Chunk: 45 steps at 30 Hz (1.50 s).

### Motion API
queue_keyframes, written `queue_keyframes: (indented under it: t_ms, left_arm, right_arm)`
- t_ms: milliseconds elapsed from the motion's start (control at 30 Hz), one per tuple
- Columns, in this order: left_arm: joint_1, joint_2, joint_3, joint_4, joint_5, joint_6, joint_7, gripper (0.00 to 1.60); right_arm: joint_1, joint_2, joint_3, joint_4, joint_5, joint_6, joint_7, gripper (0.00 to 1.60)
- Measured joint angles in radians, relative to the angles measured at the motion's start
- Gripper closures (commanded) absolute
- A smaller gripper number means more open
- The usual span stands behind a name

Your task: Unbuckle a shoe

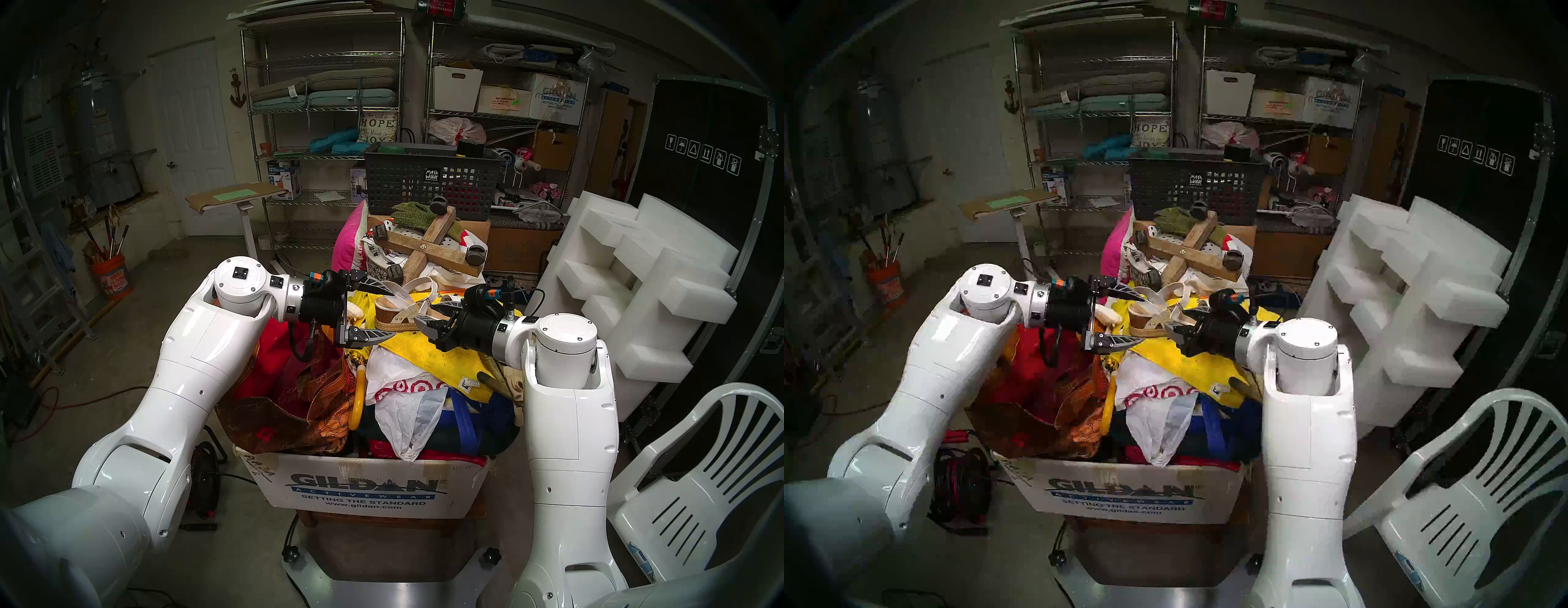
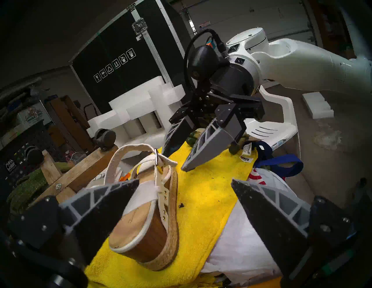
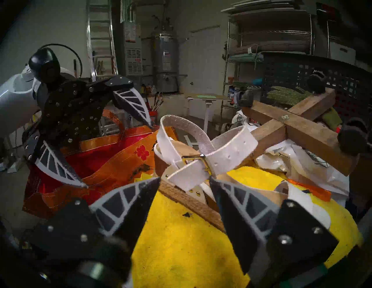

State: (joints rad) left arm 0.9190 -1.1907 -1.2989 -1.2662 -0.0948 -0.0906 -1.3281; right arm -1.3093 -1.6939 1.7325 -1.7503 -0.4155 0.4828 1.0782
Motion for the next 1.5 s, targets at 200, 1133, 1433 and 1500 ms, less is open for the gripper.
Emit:
queue_keyframes:
  t_ms: [200,1133,1433,1500]
  left_arm:
    - [0.000,0.000,0.000,0.000,0.000,0.000,0.000,0.00]
    - [0.000,0.000,0.000,0.000,0.000,0.000,0.000,0.00]
    - [0.000,0.000,0.000,0.000,0.000,0.000,0.000,0.00]
    - [0.000,0.000,0.000,0.000,0.000,0.000,0.000,0.00]
  right_arm:
    - [0.007,-0.001,0.000,0.009,-0.001,0.000,-0.003,0.76]
    - [0.029,-0.003,-0.010,0.042,-0.023,-0.005,-0.049,1.26]
    - [0.029,-0.003,-0.010,0.040,-0.034,-0.005,-0.064,1.16]
    - [0.029,-0.002,-0.011,0.039,-0.038,-0.006,-0.067,1.06]
